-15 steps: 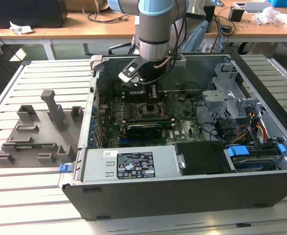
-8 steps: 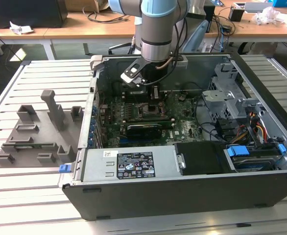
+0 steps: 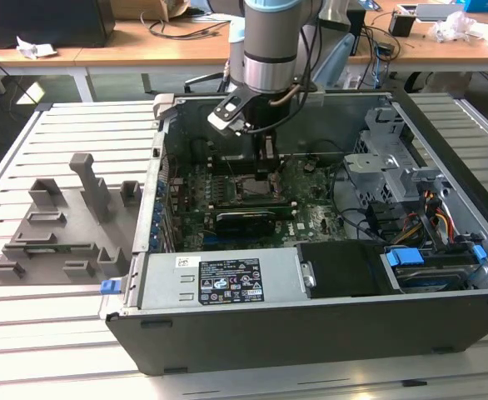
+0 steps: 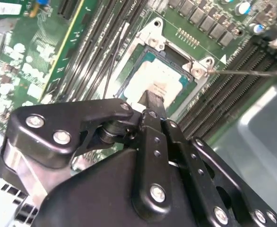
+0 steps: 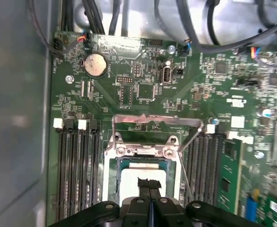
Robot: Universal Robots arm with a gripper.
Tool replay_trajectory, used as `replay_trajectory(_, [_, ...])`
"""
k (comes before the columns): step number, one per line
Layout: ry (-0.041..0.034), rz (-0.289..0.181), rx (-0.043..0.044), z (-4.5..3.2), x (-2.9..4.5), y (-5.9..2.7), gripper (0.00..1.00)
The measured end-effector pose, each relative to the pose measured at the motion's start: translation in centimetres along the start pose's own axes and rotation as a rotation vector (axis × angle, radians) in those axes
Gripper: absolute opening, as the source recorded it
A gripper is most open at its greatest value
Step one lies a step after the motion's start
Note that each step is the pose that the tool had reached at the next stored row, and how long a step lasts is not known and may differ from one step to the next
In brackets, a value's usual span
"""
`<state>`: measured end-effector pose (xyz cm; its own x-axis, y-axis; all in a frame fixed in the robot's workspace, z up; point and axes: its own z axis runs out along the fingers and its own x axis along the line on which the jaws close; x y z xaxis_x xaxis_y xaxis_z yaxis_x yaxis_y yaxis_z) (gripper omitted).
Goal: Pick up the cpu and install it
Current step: 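Place the cpu into insertion slot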
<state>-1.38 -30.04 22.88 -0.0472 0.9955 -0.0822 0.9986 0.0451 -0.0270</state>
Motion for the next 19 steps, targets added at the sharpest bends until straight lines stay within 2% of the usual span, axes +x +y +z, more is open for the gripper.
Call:
replay_trajectory(7, [0.0003, 0.000, 0.0001, -2.54, -0.23, -0.06, 0.11])
replay_trajectory(8, [0.0043, 0.000, -0.0002, -2.66, -0.29, -0.07, 0.11])
replay_trajectory(12, [0.0474, -0.001, -0.0021, -2.84, -0.83, -0.10, 0.11])
replay_trajectory(13, [0.0553, -0.001, -0.0026, -2.86, -0.96, -0.11, 0.11])
replay_trajectory(14, [0.0591, -0.002, -0.0028, -2.93, -1.05, -0.11, 0.11])
replay_trajectory(17, [0.0598, -0.001, -0.0027, -3.46, -1.21, -0.14, 0.11])
replay_trajectory(19, [0.0598, -0.001, -0.0028, -4.29, -1.28, -0.16, 0.11])
